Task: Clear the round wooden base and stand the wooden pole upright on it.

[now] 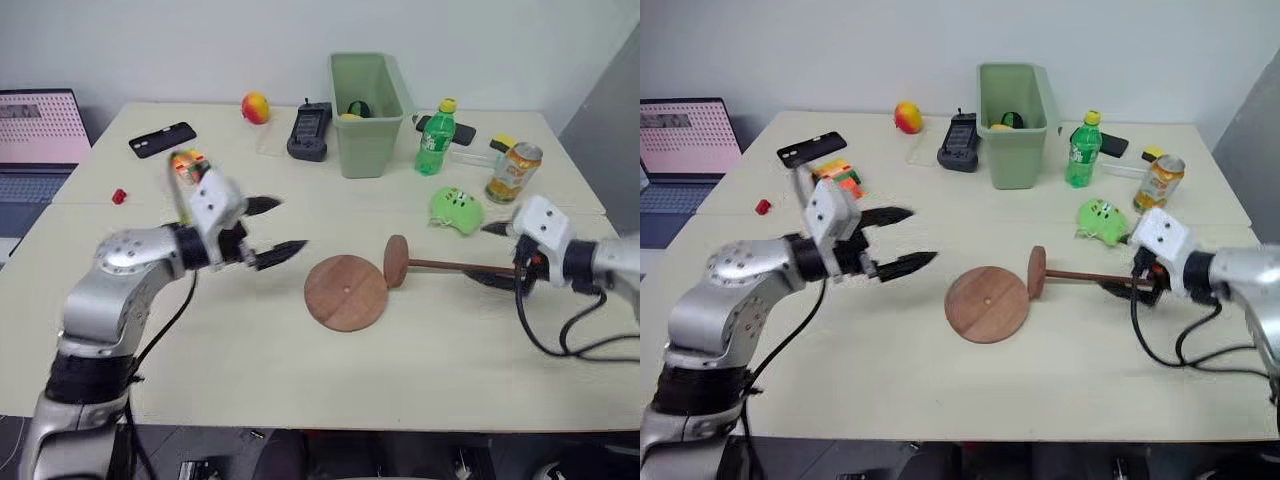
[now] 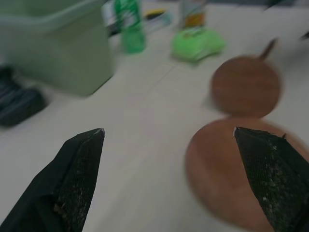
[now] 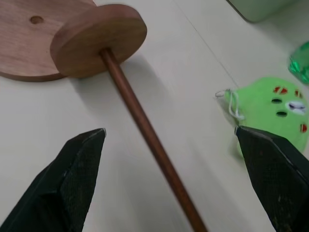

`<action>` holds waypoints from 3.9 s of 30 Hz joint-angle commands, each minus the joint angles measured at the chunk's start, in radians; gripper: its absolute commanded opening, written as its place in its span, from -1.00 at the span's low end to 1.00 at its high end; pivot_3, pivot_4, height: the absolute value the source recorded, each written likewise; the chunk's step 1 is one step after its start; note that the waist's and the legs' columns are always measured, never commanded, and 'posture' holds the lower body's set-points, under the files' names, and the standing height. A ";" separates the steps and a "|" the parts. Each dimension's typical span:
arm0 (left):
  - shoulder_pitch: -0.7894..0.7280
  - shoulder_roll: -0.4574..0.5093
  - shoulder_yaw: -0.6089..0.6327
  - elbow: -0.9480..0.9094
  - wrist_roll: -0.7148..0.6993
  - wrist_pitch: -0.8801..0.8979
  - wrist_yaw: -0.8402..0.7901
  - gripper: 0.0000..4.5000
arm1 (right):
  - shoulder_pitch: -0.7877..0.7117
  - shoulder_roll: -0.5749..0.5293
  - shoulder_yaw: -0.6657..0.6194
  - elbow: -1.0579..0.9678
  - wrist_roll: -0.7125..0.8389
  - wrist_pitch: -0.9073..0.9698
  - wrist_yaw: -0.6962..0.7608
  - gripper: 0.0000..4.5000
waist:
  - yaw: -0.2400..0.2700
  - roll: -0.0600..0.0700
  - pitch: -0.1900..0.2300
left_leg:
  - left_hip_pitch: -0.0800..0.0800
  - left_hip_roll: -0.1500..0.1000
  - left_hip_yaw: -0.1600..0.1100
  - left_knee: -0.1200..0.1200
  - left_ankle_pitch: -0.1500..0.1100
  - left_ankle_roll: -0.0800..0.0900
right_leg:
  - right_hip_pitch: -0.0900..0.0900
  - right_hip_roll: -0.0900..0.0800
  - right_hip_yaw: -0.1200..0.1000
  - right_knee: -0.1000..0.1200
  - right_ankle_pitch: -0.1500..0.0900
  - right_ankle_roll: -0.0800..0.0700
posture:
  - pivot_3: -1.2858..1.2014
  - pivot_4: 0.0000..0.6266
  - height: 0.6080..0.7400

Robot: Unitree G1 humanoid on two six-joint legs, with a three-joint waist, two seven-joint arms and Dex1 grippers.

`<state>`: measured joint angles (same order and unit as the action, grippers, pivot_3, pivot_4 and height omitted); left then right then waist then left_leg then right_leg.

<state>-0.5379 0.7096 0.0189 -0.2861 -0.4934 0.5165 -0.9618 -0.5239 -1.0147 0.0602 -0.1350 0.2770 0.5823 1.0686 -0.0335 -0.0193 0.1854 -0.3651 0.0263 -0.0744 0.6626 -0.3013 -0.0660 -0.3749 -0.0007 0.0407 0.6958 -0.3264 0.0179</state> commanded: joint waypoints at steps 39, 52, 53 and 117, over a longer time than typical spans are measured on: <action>-0.209 0.010 -0.177 -0.126 -0.050 0.118 -0.160 1.00 | -0.458 0.210 0.358 0.739 -0.422 -0.450 0.390 -0.75 | 0.001 0.000 0.000 | -0.014 0.002 -0.001 0.005 0.002 -0.004 | -0.014 -0.002 -0.001 0.002 0.000 0.000 | 0.03 -0.52 1.00; 0.075 -0.090 0.136 -0.176 -0.171 -0.023 -0.056 1.00 | -0.550 0.349 0.034 0.516 -0.025 -0.031 0.361 -0.91 | -0.016 0.001 0.000 | -0.014 0.003 -0.001 0.005 0.002 -0.004 | -0.015 -0.002 0.000 0.004 0.000 0.000 | 0.03 -0.52 1.00; 0.110 -0.101 0.165 -0.196 -0.181 -0.035 -0.034 1.00 | -0.542 0.373 -0.006 0.462 0.027 0.044 0.335 -0.91 | -0.023 0.001 0.000 | -0.014 0.004 -0.003 0.005 0.002 -0.004 | -0.015 -0.002 0.001 0.004 0.000 0.000 | 0.03 -0.52 1.00; 1.030 -0.157 0.340 -0.496 -0.198 -0.274 0.120 1.00 | 0.251 0.833 0.171 0.126 -0.030 -0.517 -0.331 -0.91 | 0.002 0.001 -0.010 | 0.003 0.002 -0.003 -0.001 0.000 0.000 | 0.002 -0.001 0.002 -0.001 0.003 0.002 | 0.03 -0.52 1.00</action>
<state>0.4910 0.5462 0.3485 -0.7671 -0.6847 0.2623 -0.8408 -0.3083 -0.1543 0.2110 -0.0615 0.2843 -0.0183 0.7470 -0.0315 -0.0182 0.1751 -0.3617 0.0288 -0.0776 0.6618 -0.3011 -0.0659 -0.3725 -0.0016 0.0421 0.6948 -0.3237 0.0194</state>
